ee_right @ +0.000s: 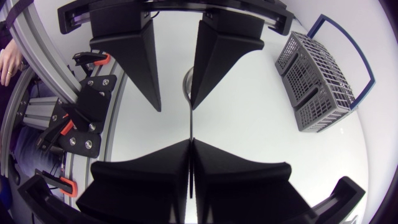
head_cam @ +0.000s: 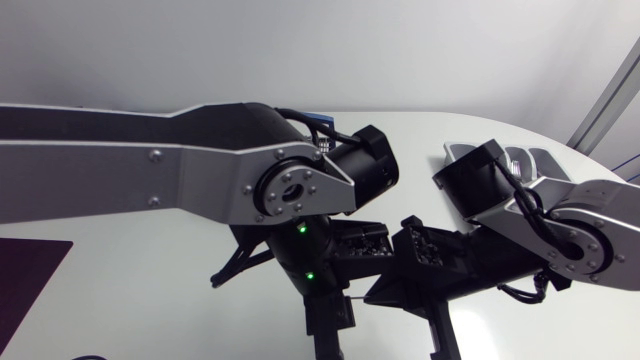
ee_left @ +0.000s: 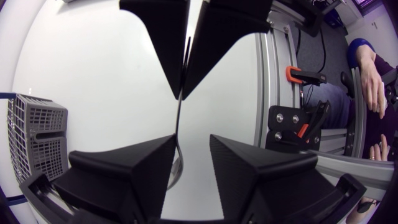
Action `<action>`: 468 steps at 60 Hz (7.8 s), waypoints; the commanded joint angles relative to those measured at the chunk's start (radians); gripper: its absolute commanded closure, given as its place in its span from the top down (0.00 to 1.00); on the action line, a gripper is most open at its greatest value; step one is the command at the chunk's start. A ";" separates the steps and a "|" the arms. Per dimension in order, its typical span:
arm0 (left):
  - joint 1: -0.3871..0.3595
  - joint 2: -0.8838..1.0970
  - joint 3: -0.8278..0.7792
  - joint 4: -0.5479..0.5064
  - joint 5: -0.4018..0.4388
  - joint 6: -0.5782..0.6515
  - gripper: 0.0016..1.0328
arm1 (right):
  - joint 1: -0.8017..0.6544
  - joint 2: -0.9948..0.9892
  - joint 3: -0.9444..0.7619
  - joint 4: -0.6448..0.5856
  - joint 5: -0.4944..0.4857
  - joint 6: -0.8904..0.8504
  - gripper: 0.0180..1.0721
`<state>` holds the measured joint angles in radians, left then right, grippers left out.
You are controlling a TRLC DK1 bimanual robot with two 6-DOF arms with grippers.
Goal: Unload the cutlery basket into the drawer organizer.
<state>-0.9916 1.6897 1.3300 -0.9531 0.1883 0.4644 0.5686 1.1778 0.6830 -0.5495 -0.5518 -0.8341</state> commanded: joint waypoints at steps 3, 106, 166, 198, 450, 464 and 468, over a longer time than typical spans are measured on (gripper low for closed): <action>-0.001 0.013 0.017 -0.032 0.016 -0.015 0.76 | 0.001 -0.015 -0.020 -0.010 0.006 0.018 0.06; 0.107 -0.249 -0.193 0.057 0.019 -0.015 0.95 | -1.101 0.356 0.296 -0.698 -0.120 -1.105 0.06; 0.084 -0.240 -0.170 0.071 0.016 -0.033 0.95 | -1.425 0.655 0.645 -0.652 0.049 -1.248 0.06; 0.074 -0.236 -0.173 0.077 -0.001 -0.049 0.95 | -1.421 0.718 0.725 -0.500 0.196 -1.244 0.06; 0.992 -1.683 -1.325 0.948 -0.187 -0.459 0.96 | -0.632 -0.991 -0.592 0.530 0.540 0.727 0.95; 0.992 -1.690 -1.330 0.953 -0.188 -0.464 0.96 | -0.591 -1.111 -0.650 0.543 0.548 0.796 0.95; 0.992 -1.690 -1.330 0.953 -0.188 -0.464 0.96 | -0.578 -1.150 -0.669 0.547 0.550 0.818 0.95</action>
<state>0.0048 0.0063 0.0238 -0.0166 0.0051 0.0212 -0.0269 0.0681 0.0551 -0.0200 -0.0124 -0.0696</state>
